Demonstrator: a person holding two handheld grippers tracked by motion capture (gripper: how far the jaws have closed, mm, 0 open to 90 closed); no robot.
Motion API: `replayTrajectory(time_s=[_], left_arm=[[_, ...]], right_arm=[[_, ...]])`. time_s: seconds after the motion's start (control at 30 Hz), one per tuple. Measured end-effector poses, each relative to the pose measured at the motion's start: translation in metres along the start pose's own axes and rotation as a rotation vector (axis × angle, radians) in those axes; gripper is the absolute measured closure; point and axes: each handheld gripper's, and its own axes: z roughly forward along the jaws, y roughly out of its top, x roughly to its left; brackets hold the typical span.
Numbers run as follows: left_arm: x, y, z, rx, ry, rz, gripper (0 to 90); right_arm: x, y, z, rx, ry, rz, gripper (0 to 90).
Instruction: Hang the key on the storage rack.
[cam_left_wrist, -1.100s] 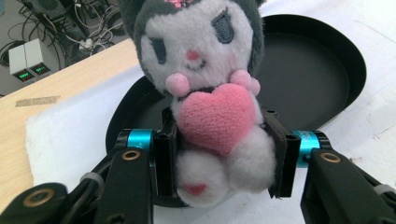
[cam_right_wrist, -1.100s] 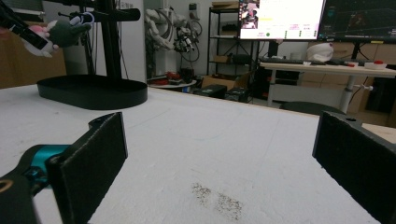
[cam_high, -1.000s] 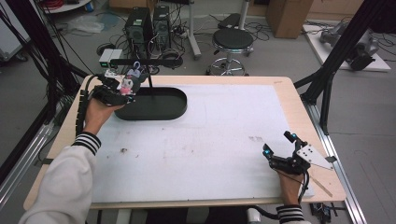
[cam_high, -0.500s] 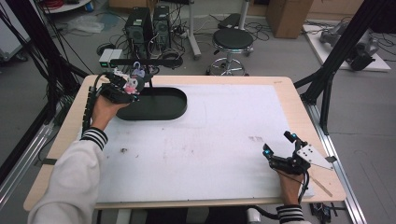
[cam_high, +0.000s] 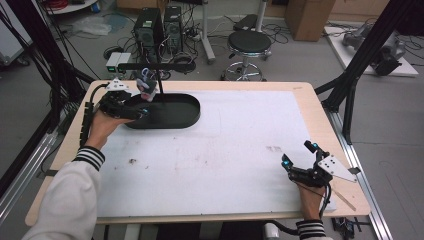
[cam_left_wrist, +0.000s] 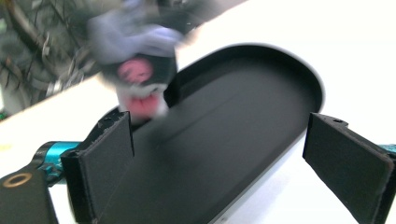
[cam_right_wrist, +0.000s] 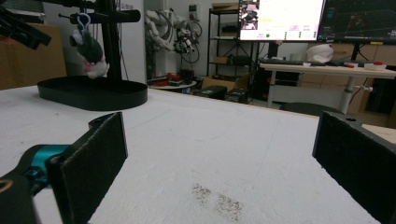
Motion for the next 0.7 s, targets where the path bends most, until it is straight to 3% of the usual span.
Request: replayTrajectory(time_s=[0.1, 0.13, 0.17, 0.33, 0.4, 0.57, 0.63, 0.7], left_arm=[[-0.005, -0.007, -0.014, -0.141, -0.043, -0.012, 5.1], [-0.009, -0.011, -0.024, -0.212, -0.062, -0.025, 5.1], [-0.009, -0.011, -0.024, -0.212, -0.062, -0.025, 4.9], [-0.020, -0.022, -0.046, -0.307, -0.103, -0.012, 1.7], [-0.025, -0.027, -0.054, -0.334, -0.093, 0.011, 1.7], [-0.036, -0.046, -0.070, -0.383, -0.101, 0.016, 1.7], [-0.040, -0.054, -0.075, -0.398, -0.083, 0.022, 1.7], [-0.042, -0.063, -0.079, -0.410, -0.078, 0.001, 1.7]], right_arm=[[0.000, 0.000, 0.000, 0.000, 0.000, 0.000, 2.2], [0.000, 0.000, 0.000, 0.000, -0.001, 0.000, 2.2], [0.000, 0.000, 0.000, 0.001, -0.002, 0.001, 2.2], [0.001, 0.000, 0.000, 0.010, 0.001, 0.013, 2.1], [0.001, 0.000, 0.000, 0.010, 0.001, 0.010, 2.1], [0.001, 0.000, 0.000, 0.005, 0.002, 0.000, 2.1], [0.001, 0.000, 0.000, 0.009, -0.002, -0.003, 2.1], [0.002, 0.000, 0.000, 0.008, -0.003, -0.004, 2.1]])
